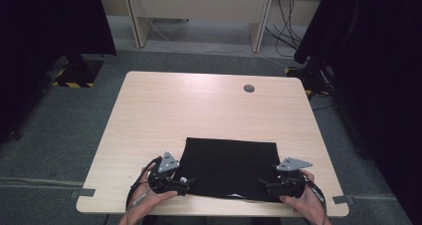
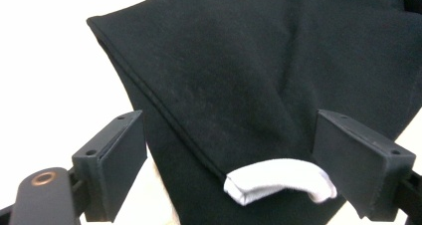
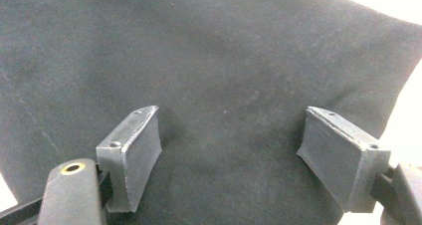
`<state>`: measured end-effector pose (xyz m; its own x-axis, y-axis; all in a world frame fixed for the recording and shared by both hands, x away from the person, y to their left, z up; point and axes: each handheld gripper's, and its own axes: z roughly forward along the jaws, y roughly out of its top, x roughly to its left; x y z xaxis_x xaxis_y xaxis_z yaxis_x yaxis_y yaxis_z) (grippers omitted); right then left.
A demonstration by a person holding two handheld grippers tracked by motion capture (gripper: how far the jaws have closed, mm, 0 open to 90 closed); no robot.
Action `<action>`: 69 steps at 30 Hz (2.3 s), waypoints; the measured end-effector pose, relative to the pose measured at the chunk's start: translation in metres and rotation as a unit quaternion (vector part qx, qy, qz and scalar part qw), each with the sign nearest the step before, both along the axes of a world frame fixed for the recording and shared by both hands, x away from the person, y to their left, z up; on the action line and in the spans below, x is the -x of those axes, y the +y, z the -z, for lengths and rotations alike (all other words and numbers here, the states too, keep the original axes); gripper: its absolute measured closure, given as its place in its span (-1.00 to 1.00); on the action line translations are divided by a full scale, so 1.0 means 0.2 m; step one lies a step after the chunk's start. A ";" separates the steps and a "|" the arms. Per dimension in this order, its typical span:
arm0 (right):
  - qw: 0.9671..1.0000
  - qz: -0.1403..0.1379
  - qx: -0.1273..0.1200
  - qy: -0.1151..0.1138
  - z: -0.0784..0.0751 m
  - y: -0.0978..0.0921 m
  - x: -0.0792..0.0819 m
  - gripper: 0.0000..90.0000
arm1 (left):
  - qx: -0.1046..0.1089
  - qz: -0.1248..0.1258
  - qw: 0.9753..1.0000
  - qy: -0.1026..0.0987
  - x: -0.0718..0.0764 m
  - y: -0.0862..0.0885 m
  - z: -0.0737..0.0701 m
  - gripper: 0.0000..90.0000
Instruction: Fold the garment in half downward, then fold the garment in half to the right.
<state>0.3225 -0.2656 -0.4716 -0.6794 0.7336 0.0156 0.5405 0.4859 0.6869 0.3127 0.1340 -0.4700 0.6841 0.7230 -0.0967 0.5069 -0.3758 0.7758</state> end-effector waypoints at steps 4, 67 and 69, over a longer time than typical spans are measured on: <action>1.000 -0.007 0.002 0.001 0.00 -0.02 0.00 -0.46 | 0.008 0.005 1.000 -0.002 0.00 0.01 0.00 -0.73; 1.000 -0.005 -0.007 -0.011 0.01 -0.35 -0.12 -0.43 | -0.035 0.050 0.998 -0.003 0.07 -0.28 0.07 -0.93; 1.000 -0.005 -0.008 -0.011 0.01 -0.35 -0.11 -0.43 | -0.042 0.049 0.998 -0.001 0.06 -0.30 0.07 -0.92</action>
